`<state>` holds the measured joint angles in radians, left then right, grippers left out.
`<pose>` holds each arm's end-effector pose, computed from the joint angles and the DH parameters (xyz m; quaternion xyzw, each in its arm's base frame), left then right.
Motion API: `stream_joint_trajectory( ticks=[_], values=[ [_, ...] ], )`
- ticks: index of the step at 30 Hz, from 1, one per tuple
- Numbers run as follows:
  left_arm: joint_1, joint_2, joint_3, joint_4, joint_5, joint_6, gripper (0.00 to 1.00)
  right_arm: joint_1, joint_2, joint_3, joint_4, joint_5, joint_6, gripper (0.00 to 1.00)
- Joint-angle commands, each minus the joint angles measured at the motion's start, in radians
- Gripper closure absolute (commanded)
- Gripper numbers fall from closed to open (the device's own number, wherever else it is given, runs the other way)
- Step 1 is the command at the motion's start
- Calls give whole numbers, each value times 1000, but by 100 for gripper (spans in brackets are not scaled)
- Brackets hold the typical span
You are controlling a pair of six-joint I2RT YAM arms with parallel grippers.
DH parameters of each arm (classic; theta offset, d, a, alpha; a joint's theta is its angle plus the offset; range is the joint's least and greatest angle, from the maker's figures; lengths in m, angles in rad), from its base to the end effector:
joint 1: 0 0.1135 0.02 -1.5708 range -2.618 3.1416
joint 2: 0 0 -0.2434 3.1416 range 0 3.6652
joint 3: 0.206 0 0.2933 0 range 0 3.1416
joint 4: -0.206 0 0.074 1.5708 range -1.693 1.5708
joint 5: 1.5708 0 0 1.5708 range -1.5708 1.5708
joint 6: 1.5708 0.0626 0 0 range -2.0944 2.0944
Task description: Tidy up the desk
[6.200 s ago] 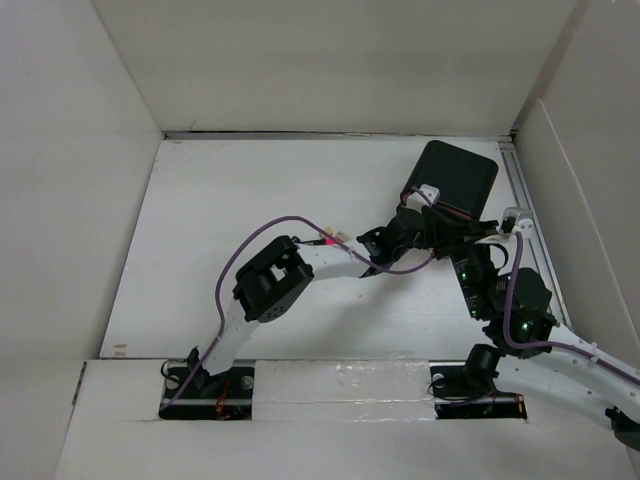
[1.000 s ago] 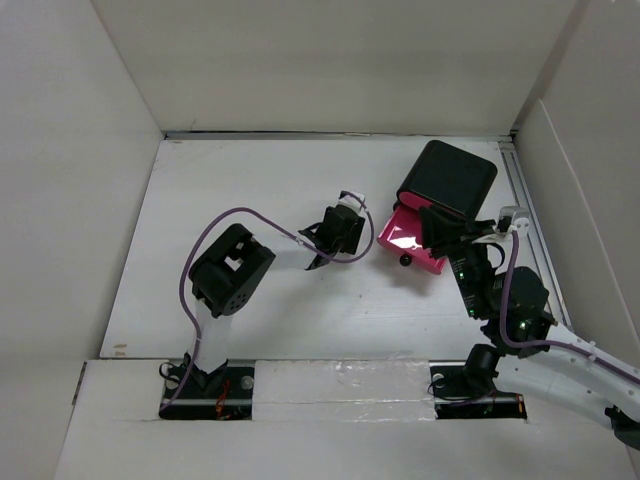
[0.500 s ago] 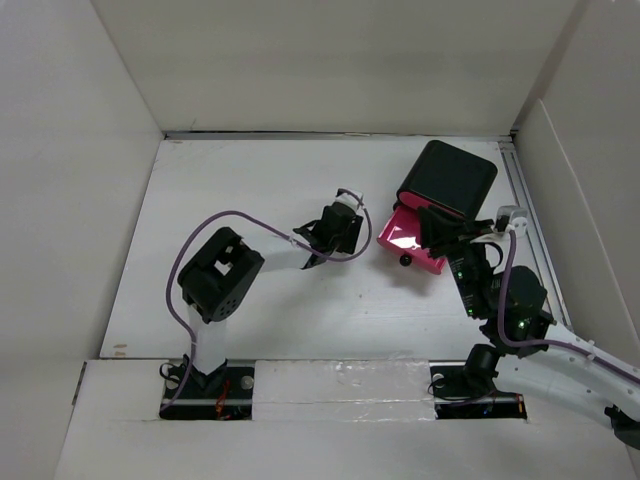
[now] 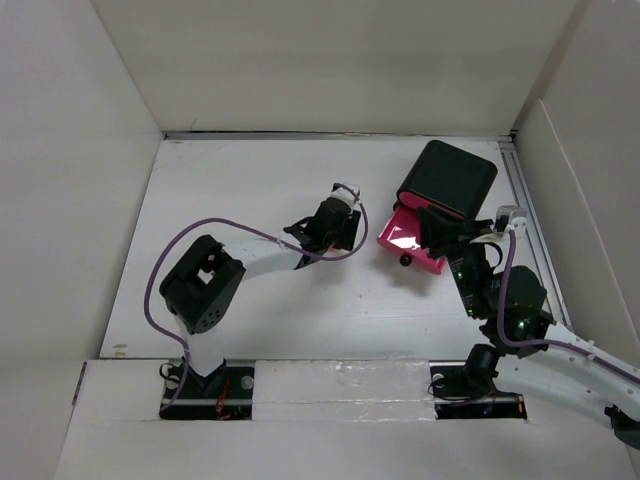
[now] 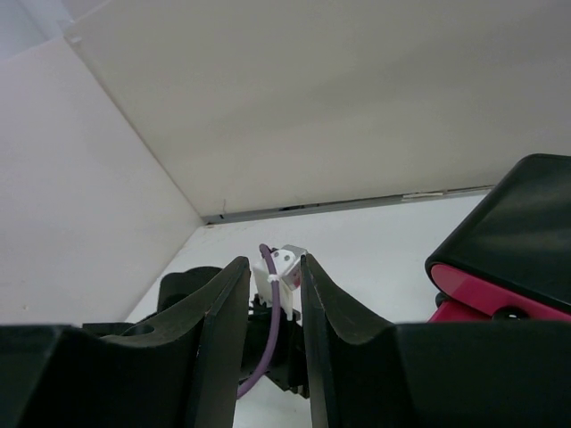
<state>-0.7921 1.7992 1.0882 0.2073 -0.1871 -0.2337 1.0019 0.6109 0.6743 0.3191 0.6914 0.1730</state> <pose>0.3247 -0.3125 0.1433 0.1906 0.8371 -0.1784 0.4807 0.1504 0.1611 0.3768 0.0449 0.5952 0.2742 0.7540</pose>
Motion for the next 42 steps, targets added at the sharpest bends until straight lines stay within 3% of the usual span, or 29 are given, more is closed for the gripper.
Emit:
stream_joint_trajectory(
  ticks=[1, 8, 12, 15, 27, 31, 35, 42],
  values=[
    [-25, -110, 18, -11, 26, -7, 62, -2, 1, 39, 25, -12, -3, 65],
    [-39, -191, 67, -37, 21, -13, 61, -2, 3, 39, 25, -12, -3, 65],
    [-39, -195, 128, -39, 121, -26, 60, -2, 0, 41, 21, -15, -1, 65],
    [-50, -166, 162, 1, 214, -42, 61, -2, -10, 41, 20, -12, -1, 65],
    [-147, 29, 329, 49, 246, -76, 60, -2, -28, 36, 17, -1, -6, 65],
    [-147, -46, 193, 96, 163, -87, 56, -2, -28, 31, 20, 0, -3, 65],
    [-147, -220, -9, 150, 146, -47, 49, -2, -8, 34, 23, -6, -3, 65],
    [-209, -412, -330, 32, 249, -23, 24, -2, 1, 38, 23, -7, -1, 65]
  ],
)
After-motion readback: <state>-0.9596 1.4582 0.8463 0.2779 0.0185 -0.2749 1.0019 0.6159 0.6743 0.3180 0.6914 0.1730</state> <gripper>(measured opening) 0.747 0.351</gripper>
